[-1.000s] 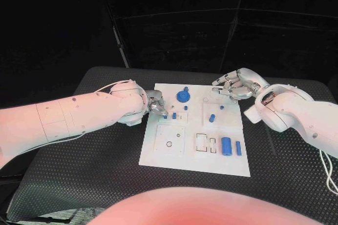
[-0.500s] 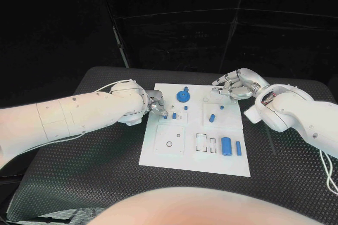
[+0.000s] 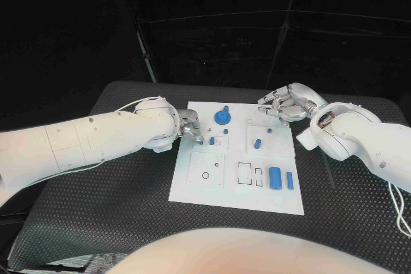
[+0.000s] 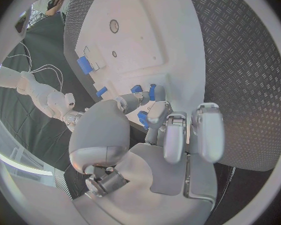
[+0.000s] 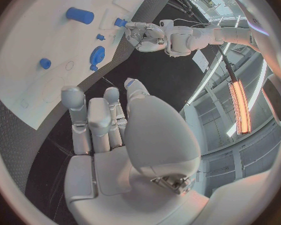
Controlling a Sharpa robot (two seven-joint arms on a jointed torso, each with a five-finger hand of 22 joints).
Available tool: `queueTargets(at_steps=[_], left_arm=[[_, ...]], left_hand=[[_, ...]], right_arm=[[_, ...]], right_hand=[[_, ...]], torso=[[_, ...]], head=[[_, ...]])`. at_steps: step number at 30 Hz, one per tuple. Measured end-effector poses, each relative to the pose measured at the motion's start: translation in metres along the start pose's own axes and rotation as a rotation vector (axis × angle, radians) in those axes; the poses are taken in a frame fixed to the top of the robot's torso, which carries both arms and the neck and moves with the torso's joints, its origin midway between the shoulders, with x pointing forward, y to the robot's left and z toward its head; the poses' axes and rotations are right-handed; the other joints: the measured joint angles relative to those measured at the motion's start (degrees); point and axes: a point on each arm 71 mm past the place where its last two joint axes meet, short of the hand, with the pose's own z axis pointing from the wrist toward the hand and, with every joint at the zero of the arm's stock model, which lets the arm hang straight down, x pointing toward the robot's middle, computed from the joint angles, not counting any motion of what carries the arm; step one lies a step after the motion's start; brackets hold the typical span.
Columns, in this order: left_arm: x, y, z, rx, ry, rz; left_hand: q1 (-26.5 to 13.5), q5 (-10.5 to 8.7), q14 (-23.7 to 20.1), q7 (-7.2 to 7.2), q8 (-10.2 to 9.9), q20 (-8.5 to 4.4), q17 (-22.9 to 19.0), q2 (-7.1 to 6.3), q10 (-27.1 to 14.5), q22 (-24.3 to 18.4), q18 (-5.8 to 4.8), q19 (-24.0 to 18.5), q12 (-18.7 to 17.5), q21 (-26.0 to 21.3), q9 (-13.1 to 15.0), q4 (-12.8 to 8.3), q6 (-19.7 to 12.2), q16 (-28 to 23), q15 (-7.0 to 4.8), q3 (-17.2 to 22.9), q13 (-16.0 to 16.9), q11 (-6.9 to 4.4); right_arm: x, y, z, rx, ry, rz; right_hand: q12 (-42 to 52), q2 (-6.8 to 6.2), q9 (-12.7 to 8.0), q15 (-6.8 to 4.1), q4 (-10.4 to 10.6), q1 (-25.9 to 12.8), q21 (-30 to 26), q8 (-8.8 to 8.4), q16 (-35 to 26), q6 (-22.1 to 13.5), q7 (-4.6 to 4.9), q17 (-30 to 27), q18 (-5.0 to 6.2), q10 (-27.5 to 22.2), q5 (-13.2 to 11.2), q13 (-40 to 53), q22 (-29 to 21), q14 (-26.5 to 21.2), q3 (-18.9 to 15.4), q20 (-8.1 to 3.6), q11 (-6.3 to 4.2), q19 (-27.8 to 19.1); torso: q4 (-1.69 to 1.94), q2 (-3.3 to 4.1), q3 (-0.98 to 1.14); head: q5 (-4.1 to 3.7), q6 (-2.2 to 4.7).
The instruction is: Assemble the parts on the task board
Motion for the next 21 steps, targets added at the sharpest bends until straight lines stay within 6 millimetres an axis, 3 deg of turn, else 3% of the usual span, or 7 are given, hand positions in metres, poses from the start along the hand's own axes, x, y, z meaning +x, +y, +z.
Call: queueTargets(at_steps=[4,21], left_arm=[[-0.0004,0.0001,0.0009,-0.001,0.003,0.002],[-0.0047,-0.0044,0.0089,-0.006,0.036,0.018]], left_hand=[[0.2,0.81,0.2,0.01,0.0,0.00,0.0,-0.24,0.0,0.0,0.00,0.0,0.0,0.0,0.0,0.0,0.0,0.0,-0.17,0.0,0.1,0.00],[0.3,0.89,0.2,-0.28,0.4,0.00,0.0,-0.25,0.5,0.0,0.00,0.0,0.2,0.0,-0.1,0.0,0.7,0.0,-0.18,0.0,0.4,-0.30]], right_arm=[[0.0000,0.0000,0.0000,0.000,0.000,0.000],[0.0010,0.0008,0.0007,-0.002,0.002,0.001]], right_hand=[[0.0,0.00,0.0,0.00,0.0,0.0,0.0,0.00,0.0,0.0,0.00,0.0,0.00,0.0,0.0,0.0,0.0,0.0,0.0,0.00,0.00,0.0],[0.0,0.00,0.0,0.00,0.0,0.0,0.0,0.00,0.0,0.0,0.00,0.0,0.00,0.0,0.0,0.0,0.0,0.0,0.0,0.00,0.00,0.0]], torso=[[-0.01,0.00,0.00],[0.01,-0.01,0.02]], head=[[-0.04,0.00],[-0.14,0.00]])
